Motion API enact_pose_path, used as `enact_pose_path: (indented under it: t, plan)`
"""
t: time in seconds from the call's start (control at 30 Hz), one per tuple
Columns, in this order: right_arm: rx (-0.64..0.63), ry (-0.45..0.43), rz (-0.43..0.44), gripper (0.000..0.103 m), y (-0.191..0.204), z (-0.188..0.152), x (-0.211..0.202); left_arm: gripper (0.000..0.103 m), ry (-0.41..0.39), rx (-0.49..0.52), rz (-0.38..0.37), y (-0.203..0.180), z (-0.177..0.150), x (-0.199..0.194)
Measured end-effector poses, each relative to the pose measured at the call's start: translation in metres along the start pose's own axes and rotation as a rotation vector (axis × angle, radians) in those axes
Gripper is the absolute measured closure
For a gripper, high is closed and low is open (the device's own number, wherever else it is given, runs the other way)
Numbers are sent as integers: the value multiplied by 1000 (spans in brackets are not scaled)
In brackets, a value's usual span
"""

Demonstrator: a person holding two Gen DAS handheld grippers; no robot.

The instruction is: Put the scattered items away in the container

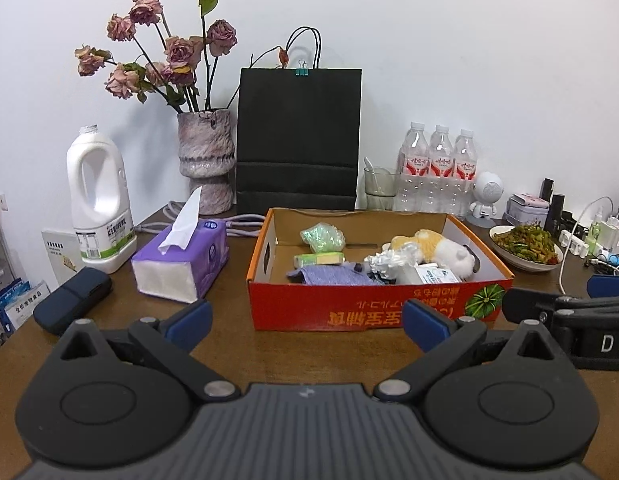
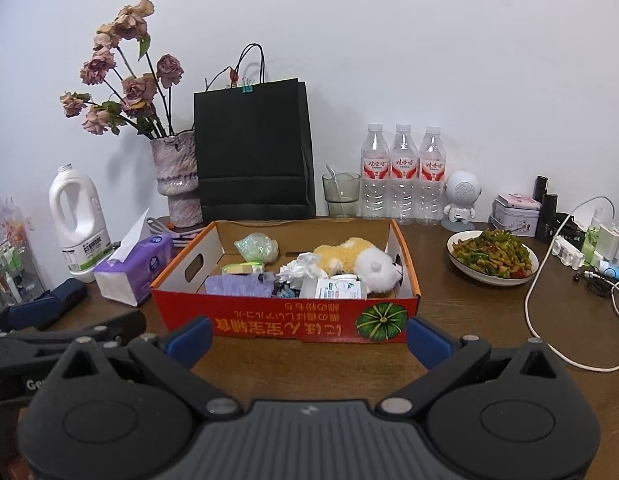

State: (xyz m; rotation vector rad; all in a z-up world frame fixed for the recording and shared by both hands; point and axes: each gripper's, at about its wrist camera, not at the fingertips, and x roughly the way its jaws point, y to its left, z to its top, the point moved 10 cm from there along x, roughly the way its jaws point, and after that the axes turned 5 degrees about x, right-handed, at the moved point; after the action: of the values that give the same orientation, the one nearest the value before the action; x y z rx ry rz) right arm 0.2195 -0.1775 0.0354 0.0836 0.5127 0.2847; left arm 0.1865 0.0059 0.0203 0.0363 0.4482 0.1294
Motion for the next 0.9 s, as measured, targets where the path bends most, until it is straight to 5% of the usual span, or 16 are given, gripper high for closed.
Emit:
enact_pose_path:
  t: [0.9]
  plan:
    - [2,-5,-6,0,0,-4,-13,0,-11,2,0,-3,-1,-14]
